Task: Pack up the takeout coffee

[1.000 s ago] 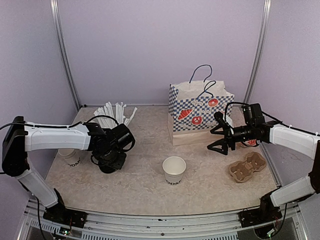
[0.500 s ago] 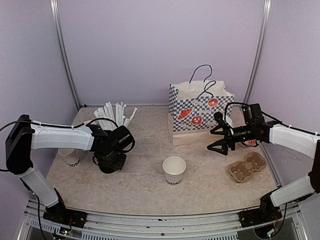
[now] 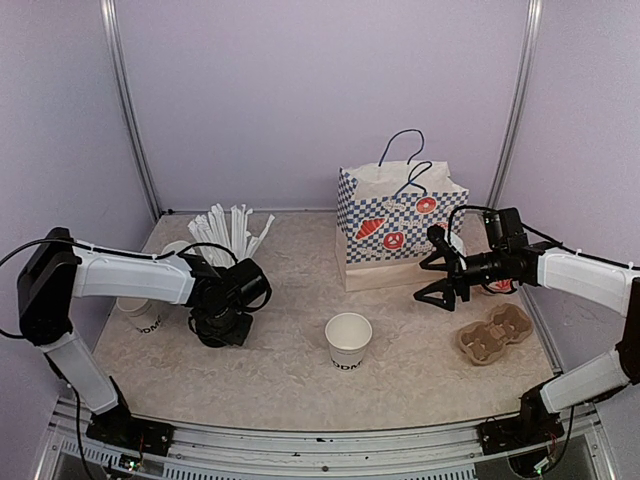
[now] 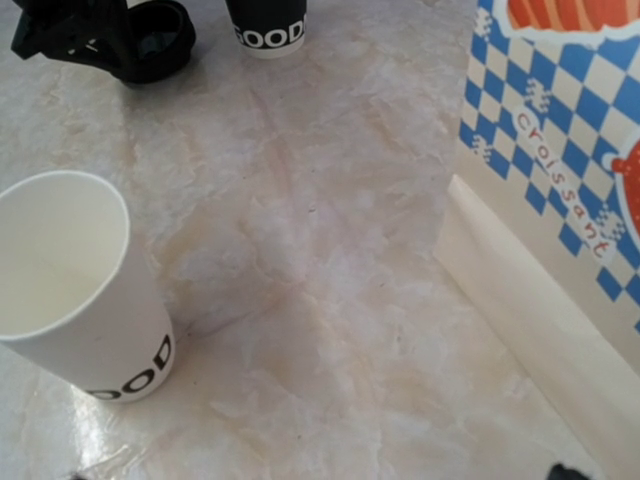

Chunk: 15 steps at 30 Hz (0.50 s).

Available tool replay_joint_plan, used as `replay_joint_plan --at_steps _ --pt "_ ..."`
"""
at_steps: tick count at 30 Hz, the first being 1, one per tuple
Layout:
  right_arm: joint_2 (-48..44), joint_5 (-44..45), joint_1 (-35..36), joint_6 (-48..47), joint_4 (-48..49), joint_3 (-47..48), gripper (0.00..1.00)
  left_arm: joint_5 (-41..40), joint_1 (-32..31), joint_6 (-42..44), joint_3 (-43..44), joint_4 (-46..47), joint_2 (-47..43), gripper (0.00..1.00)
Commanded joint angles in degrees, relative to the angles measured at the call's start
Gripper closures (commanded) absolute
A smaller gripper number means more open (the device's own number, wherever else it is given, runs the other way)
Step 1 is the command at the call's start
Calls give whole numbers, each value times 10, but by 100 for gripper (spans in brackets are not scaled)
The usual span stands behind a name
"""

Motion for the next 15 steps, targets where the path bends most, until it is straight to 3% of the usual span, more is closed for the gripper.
replay_joint_plan --at_steps 1,7,11,15 --pt "4 -4 -4 -5 -8 -1 2 -4 5 7 0 6 7 89" --pt "6 -5 -4 -5 -8 -1 2 -8 5 5 1 0 1 92" --pt "9 -6 -4 -4 -8 1 2 -21 4 1 2 -10 1 75" --pt "10 -5 -3 -4 -8 1 2 -21 5 3 -1 -11 7 77"
